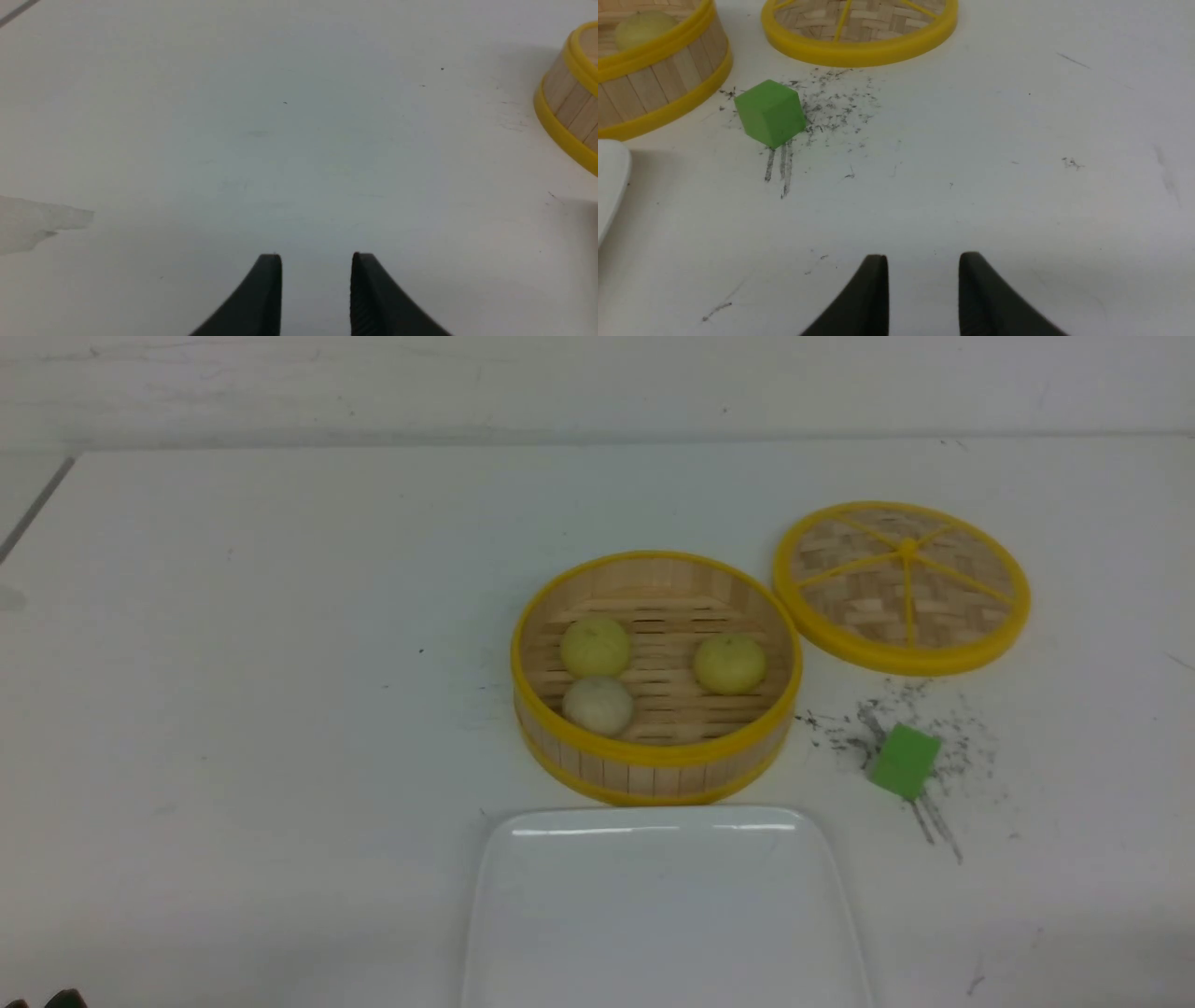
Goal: Put the steamed buns into the plate on the white tablecloth.
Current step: 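Reach toward a bun in the bamboo steamer with the right gripper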
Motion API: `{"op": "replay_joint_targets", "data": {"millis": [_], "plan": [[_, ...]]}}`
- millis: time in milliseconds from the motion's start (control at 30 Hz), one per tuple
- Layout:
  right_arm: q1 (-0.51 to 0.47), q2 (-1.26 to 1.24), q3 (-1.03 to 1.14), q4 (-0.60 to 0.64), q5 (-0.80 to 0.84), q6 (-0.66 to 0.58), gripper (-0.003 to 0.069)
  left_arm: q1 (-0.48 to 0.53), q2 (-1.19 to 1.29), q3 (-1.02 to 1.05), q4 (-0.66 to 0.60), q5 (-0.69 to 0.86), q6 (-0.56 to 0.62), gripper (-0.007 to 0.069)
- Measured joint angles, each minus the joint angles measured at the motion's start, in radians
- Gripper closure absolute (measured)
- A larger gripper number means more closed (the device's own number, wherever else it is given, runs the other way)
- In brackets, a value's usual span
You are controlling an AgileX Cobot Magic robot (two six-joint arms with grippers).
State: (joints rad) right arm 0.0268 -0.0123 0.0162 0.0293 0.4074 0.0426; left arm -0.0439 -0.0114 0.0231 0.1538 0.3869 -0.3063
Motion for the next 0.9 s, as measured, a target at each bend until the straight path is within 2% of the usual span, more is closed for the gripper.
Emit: {"op": "replay_joint_targets", "data": {"millis": [267,333,367,400,433,467,500,600,733,900], "plan": [[0.000,0.000,0.000,0.001,-0.001,0.003,0.0419,0.000,0.000,0.000,0.000,0.000,0.000,0.0382],[0.000,0.000,0.002,0.040,-0.010,0.033,0.0419,0.000,0.000,0.000,-0.006,0.000,-0.011,0.0382],[0.000,0.000,0.003,0.079,-0.020,0.059,0.0419,0.000,0.000,0.000,-0.025,0.000,-0.032,0.0382],[0.000,0.000,0.007,0.172,-0.037,0.119,0.0419,0.000,0.000,0.000,-0.062,-0.001,-0.077,0.0382],[0.000,0.000,0.007,0.172,-0.039,0.119,0.0419,0.000,0.000,0.000,-0.071,-0.001,-0.086,0.0382],[0.000,0.000,0.009,0.297,-0.062,0.195,0.0419,0.000,0.000,0.000,-0.178,-0.002,-0.187,0.0382],[0.000,0.000,0.009,0.362,-0.077,0.232,0.0419,0.000,0.000,0.000,-0.248,-0.002,-0.251,0.0382],[0.000,0.000,0.009,0.494,-0.098,0.287,0.0419,0.000,0.000,0.000,-0.420,0.000,-0.402,0.0382],[0.000,0.000,0.009,0.566,-0.105,0.306,0.0419,0.000,0.000,0.000,-0.524,0.007,-0.523,0.0382],[0.000,0.000,0.009,0.586,-0.111,0.307,0.0421,0.000,0.000,0.002,-0.551,0.002,-0.551,0.0382]]}}
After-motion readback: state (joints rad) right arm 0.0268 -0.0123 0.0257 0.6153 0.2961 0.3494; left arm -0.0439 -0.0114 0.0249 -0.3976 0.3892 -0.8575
